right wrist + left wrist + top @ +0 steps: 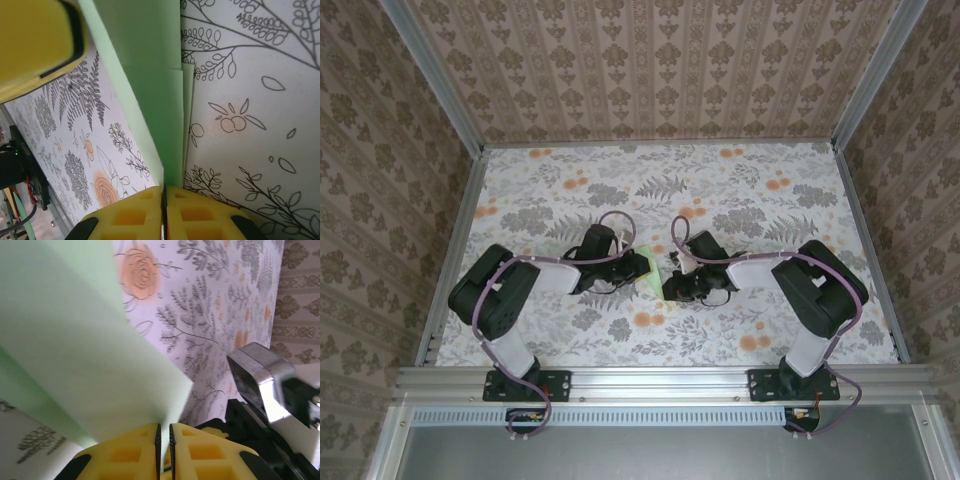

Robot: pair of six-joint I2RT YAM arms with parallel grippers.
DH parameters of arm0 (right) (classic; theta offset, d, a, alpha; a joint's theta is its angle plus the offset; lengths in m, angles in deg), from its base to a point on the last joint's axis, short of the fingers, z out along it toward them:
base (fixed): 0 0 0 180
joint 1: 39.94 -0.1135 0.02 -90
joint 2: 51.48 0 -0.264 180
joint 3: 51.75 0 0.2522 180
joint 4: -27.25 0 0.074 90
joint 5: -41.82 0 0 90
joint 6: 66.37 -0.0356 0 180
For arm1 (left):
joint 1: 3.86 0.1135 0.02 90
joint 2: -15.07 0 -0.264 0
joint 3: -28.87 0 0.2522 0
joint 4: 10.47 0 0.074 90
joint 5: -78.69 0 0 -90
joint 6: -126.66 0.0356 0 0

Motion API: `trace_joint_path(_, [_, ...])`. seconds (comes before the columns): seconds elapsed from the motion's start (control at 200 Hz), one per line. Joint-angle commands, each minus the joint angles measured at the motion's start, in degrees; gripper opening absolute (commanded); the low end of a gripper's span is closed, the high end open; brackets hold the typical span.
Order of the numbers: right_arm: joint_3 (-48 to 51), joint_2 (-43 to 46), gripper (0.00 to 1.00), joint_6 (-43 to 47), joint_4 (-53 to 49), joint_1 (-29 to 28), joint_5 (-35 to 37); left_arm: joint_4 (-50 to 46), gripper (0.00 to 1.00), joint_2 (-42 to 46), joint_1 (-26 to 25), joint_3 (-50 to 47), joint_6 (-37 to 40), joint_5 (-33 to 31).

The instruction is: Fold a paper plane with a square sheet of paper (pick it up from the middle)

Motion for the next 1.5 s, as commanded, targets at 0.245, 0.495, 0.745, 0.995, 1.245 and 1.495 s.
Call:
trace_joint_path(0.245, [-3.1, 0.3, 0.15, 1.1, -4.0, 0.4, -2.4, -1.4, 0.16, -1.5, -2.2, 1.2, 2.9, 0.0])
trace_joint_path(0.495, [-3.0, 2.5, 0.26, 6.7, -5.8, -0.1, 1.7, -1.7, 0.15, -2.4, -2.0, 1.4, 1.8, -1.5])
trace_joint_path(0.745, [-2.7, 3.8, 0.25, 10.4, -5.8, -2.3, 7.7, -1.6, 0.15, -2.9, -1.7, 1.6, 0.8, -2.0])
trace_joint_path(0.995, [-3.0, 4.8, 0.24, 12.2, -6.9, -4.5, 11.7, -1.8, 0.15, -3.4, -1.3, 1.8, 0.2, -2.0])
trace_joint_path(1.245, [-3.4, 3.1, 0.21, 13.3, -7.5, -4.8, 11.7, -1.7, 0.15, -3.7, -1.2, 1.7, 0.1, -2.1])
trace_joint_path(1.495, [-3.6, 2.0, 0.13, 13.3, -7.2, -4.8, 10.7, -1.6, 0.15, -3.7, -1.0, 1.5, 0.0, -2.0])
